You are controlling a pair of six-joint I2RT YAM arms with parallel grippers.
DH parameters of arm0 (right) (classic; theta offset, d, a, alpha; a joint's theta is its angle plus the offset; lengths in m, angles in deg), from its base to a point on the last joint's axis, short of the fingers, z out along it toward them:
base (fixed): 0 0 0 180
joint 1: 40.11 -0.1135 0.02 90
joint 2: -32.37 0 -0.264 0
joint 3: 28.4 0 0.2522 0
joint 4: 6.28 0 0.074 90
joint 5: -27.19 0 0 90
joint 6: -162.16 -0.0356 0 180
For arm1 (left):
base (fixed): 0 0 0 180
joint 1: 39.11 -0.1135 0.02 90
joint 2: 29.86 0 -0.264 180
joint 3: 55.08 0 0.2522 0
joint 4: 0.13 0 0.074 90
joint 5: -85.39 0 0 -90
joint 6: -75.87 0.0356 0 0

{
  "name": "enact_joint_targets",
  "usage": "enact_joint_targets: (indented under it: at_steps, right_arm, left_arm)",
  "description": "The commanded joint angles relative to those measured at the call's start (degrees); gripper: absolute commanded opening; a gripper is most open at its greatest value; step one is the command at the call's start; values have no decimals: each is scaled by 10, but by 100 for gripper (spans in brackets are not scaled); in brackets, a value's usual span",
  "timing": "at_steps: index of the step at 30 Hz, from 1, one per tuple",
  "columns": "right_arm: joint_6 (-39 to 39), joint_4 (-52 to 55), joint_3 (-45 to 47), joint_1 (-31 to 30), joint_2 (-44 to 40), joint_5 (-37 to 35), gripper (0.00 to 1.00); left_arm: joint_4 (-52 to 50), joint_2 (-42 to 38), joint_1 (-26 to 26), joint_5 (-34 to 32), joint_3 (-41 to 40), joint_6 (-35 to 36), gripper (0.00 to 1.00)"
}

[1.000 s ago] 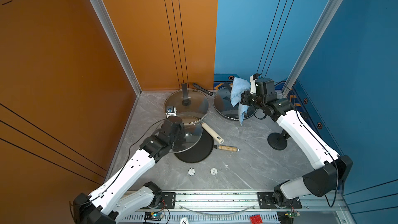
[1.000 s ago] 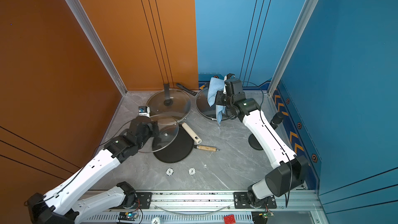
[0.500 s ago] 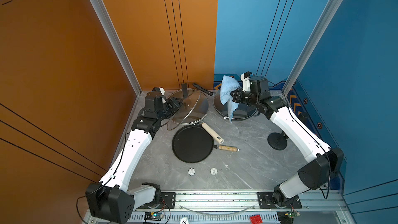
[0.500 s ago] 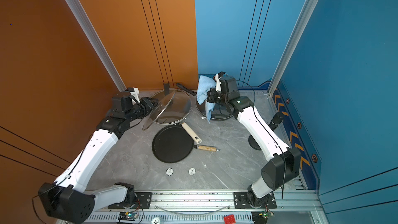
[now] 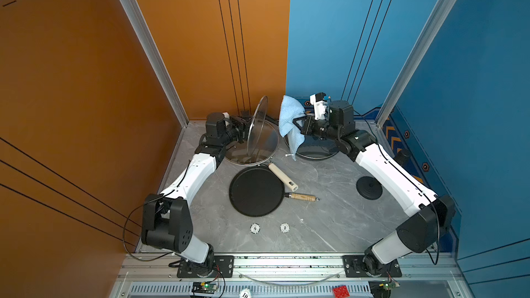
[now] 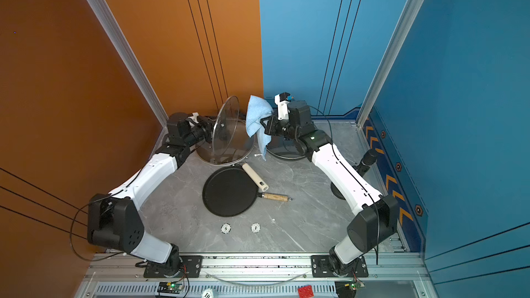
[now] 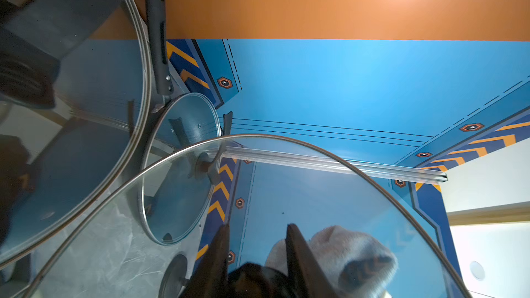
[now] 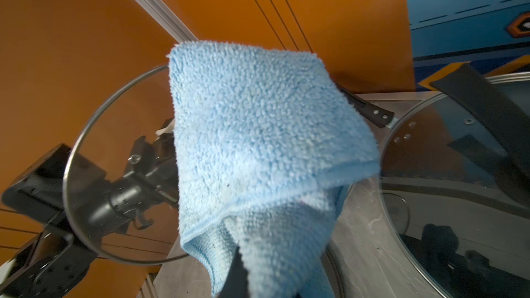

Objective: Wipe the pot lid with a cloth
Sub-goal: Wipe the pot lid.

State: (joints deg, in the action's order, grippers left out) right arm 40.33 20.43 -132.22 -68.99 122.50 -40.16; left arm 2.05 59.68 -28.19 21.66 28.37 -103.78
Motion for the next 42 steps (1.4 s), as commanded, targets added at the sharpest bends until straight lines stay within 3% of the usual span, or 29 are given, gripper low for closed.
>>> enact_joint_targets:
  at_steps: [1,6,17,27,32,35,42]
  right_arm:
    - [3,-47,-6,-27,15,53,0]
    - [42,-6,-41,-69,49,51,0]
    - [88,23,-114,-105,85,89,0]
    - [81,45,-362,-38,218,98,0]
    - [30,38,-446,9,308,94,0]
    - [17,41,-415,23,319,61,0]
    - [20,-3,-223,21,250,6,0]
  left_arm:
    - [167,18,11,29,39,-122,25]
    - [253,79,31,37,65,-202,25]
    - [293,118,56,35,83,-227,27]
    - [305,107,65,68,80,-207,28]
    - [327,91,60,57,61,-211,29]
    - [328,84,55,54,61,-208,29]
    - [352,87,45,46,65,-219,29]
